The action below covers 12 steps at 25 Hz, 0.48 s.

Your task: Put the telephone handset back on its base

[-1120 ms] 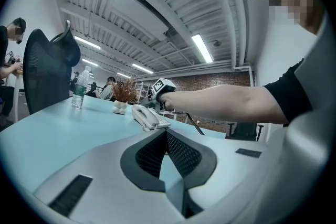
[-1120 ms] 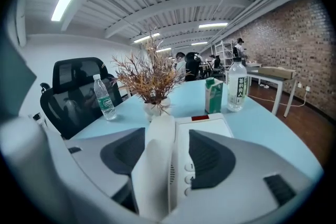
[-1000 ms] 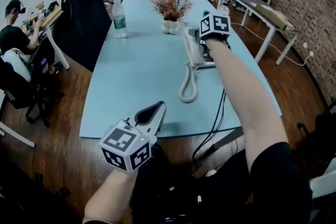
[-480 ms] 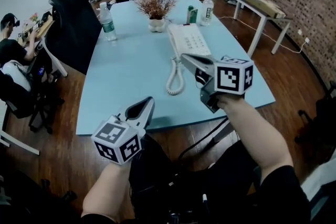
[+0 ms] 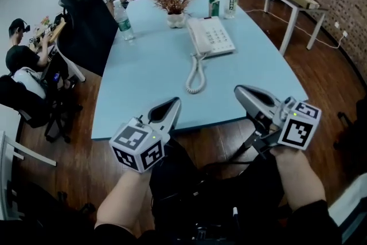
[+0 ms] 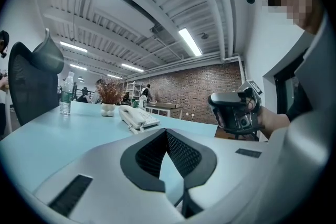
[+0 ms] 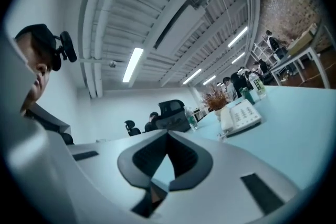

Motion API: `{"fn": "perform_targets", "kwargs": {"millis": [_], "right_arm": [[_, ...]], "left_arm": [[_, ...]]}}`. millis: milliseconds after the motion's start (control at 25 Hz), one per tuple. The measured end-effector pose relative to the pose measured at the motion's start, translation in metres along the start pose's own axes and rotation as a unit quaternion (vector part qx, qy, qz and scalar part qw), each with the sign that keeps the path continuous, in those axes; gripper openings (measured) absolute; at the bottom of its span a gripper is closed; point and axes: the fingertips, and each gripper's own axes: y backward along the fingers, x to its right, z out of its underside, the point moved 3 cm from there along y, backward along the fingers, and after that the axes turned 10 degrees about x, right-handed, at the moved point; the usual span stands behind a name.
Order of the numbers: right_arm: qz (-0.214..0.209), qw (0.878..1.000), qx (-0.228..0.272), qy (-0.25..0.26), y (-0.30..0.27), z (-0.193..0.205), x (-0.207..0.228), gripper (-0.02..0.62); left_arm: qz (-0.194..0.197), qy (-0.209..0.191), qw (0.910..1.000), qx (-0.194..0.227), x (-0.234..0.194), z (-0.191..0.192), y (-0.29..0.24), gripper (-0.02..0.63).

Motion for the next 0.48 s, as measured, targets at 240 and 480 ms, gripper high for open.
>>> {"fn": "perform_targets", "kwargs": {"millis": [240, 480], "right_arm": [[0.030, 0.999, -0.017, 0.009, 0.006, 0.013, 0.023, 0.009], [0.030, 0.999, -0.025, 0.003, 0.010, 0.023, 0.026, 0.009]], "left_arm": [[0.005, -0.004, 1.0000, 0.001, 0.001, -0.001, -0.003, -0.005], [0.001, 0.000, 1.0000, -0.002, -0.001, 0.002, -0.001, -0.005]]}}
